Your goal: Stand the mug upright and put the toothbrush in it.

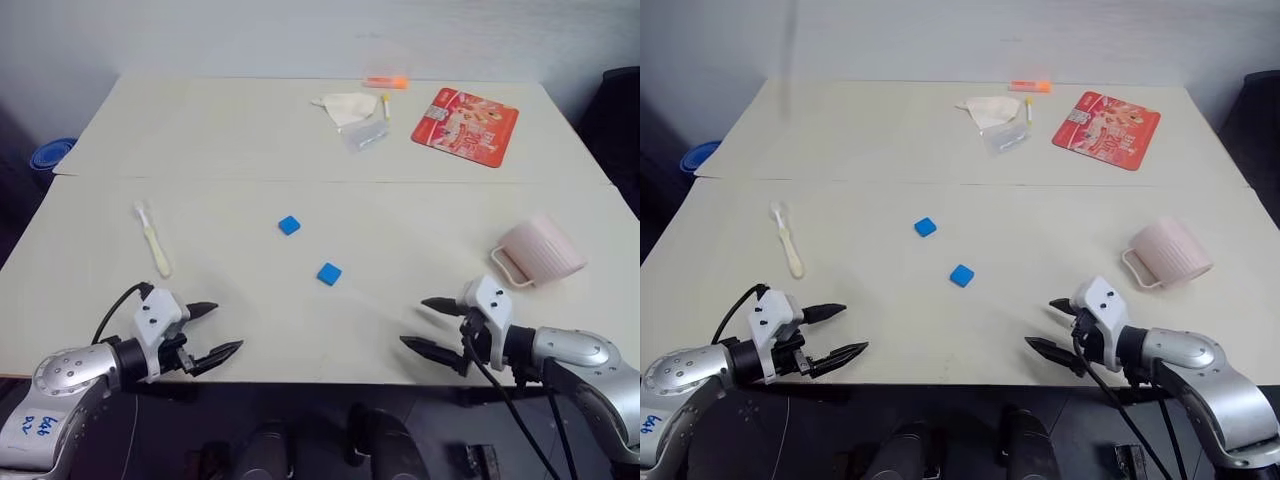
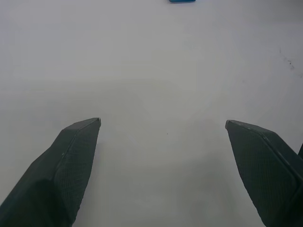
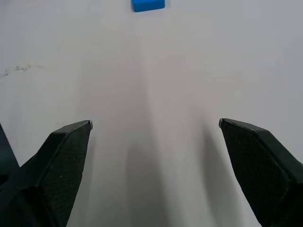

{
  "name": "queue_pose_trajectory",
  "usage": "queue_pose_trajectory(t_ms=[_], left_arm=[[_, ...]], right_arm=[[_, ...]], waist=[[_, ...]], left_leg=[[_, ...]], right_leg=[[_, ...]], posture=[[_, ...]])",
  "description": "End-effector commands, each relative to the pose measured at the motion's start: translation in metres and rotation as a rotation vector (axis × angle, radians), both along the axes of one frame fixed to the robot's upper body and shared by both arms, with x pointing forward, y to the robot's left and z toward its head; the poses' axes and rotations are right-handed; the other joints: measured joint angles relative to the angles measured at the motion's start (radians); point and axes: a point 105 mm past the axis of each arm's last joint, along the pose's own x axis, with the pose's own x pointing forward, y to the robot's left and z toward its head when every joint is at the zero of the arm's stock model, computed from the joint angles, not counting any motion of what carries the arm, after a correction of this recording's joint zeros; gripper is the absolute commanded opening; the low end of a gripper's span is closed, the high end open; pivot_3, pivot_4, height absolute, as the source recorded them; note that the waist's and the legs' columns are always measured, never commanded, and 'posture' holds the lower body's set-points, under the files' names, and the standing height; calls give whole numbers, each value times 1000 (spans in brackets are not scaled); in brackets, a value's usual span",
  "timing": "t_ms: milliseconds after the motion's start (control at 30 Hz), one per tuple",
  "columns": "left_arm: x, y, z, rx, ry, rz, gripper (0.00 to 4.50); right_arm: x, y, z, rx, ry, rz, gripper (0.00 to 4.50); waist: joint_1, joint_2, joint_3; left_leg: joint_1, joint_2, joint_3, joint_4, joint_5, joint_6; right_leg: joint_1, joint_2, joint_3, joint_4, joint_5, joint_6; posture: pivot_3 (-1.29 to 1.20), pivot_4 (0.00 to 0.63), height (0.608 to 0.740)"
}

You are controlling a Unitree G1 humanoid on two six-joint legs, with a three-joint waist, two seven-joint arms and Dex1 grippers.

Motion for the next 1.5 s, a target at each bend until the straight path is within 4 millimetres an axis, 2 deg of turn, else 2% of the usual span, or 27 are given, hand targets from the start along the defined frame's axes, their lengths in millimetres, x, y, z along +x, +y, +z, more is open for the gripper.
queue_pose_trajectory(t_ms=[33,367,767,833,900,1000,1100,1200,1333,1500], left_arm=[[-4,-4,4,13,-18,-27,4483],[-3,-4,5,-26,-7,1,4483],[-3,-6,22,-80,-19,-6,4483],[-3,-9,35,-92,-37,-29,4483],[-10,-14,51,-81,-43,-115,4483],[-12,-14,66,-40,-38,-168,4483],[-11,-11,71,-1,-36,-175,4483],[-11,-9,73,17,-33,-169,4483],[-12,-9,73,29,-36,-162,4483],[-12,-11,76,35,-48,-155,4483]], right_arm=[[-1,0,8,1,-25,9,4487],[0,1,5,-13,-12,7,4487],[8,10,4,11,-8,8,4487],[15,19,5,17,-34,13,4487],[26,37,12,81,-54,25,4487],[40,63,20,138,-90,46,4487],[54,89,23,172,-113,55,4487],[65,117,18,173,-118,73,4487],[76,135,10,148,-129,62,4487],[90,143,0,123,-126,29,4487]], waist=[[-1,0,0],[0,0,0],[-1,0,0],[-1,-1,0],[-4,-2,-1],[-7,-2,-1],[-11,-1,-1],[-21,-2,-1],[-27,-1,-1],[-30,-1,-1]], left_leg=[[0,0,0,0,0,0],[0,0,0,0,0,0],[0,0,0,0,0,0],[0,0,0,0,0,0],[1,0,0,1,0,-1],[2,1,1,1,0,-2],[3,2,2,1,0,-4],[3,3,3,1,1,-4],[3,3,2,1,1,-5],[3,3,3,1,1,-5]], right_leg=[[0,0,0,0,0,0],[0,0,0,0,0,0],[0,0,0,0,0,0],[0,0,0,1,0,0],[0,0,1,2,0,0],[0,1,1,3,-1,-3],[0,2,1,8,-2,-4],[0,3,1,8,-2,-4],[0,3,0,8,-2,-4],[0,3,1,8,-2,-4]], posture=[[0,150,740],[0,150,740],[0,150,740],[0,150,740],[0,150,740],[0,150,740],[0,150,740],[0,150,740],[0,150,740],[0,150,740]])
